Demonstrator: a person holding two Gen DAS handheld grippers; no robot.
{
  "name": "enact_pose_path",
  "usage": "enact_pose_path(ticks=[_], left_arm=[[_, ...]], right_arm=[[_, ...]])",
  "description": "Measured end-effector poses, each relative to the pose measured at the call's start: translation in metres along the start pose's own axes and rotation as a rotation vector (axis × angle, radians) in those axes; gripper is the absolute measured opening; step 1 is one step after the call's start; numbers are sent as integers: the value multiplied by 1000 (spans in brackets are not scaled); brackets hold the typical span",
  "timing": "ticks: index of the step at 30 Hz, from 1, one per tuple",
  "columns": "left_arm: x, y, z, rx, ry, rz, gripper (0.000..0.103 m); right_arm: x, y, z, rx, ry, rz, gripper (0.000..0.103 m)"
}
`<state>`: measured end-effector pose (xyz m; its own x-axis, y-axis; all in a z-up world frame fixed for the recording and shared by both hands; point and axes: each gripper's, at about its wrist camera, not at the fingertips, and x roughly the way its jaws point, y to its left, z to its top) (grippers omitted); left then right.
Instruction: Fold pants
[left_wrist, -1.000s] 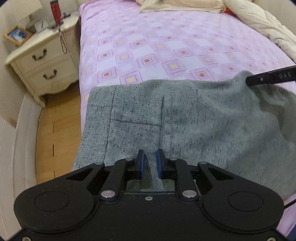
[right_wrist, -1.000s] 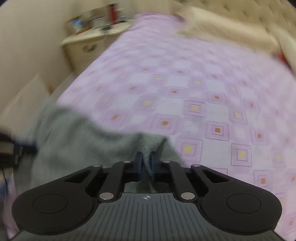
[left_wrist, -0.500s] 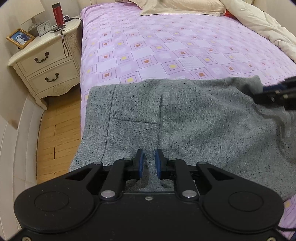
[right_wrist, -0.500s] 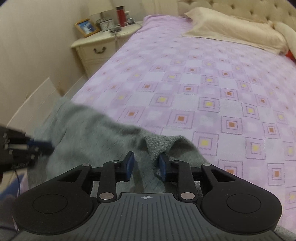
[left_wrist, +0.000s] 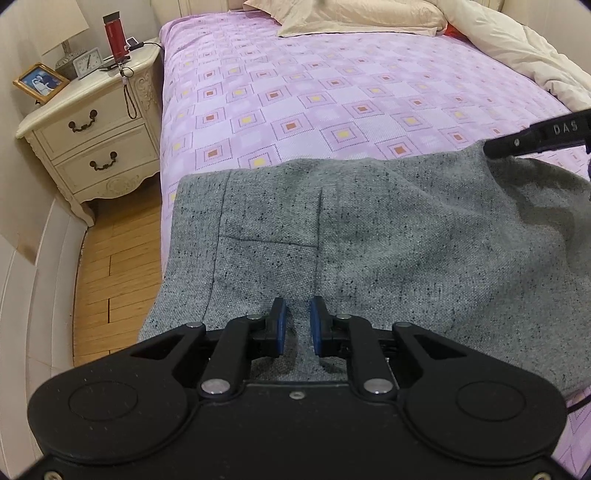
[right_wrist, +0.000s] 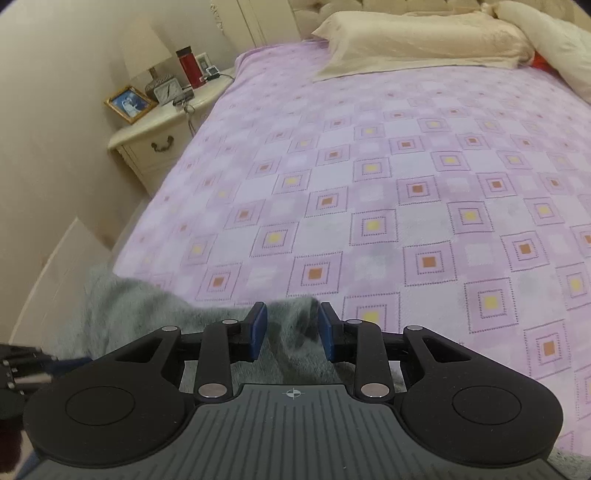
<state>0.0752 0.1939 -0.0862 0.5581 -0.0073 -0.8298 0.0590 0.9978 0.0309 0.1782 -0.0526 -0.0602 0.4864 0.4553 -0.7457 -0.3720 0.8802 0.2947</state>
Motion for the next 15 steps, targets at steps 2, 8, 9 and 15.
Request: enact_pose_path(ticks=[2,8,9,15], left_arm=[[0,0,0,2,-1,1,23],[0,2,1,-5,1,-10,23],[0,4,1,-11,1,-14,23],[0,5,1,-4,-3,-16,23]], right_arm=[[9,1,-1,-17,35,17,31],[11,16,-11,-82,112,84,35],[13,13,-10,-66,106,80,35],[13,-4,-2,111,54,145,5]])
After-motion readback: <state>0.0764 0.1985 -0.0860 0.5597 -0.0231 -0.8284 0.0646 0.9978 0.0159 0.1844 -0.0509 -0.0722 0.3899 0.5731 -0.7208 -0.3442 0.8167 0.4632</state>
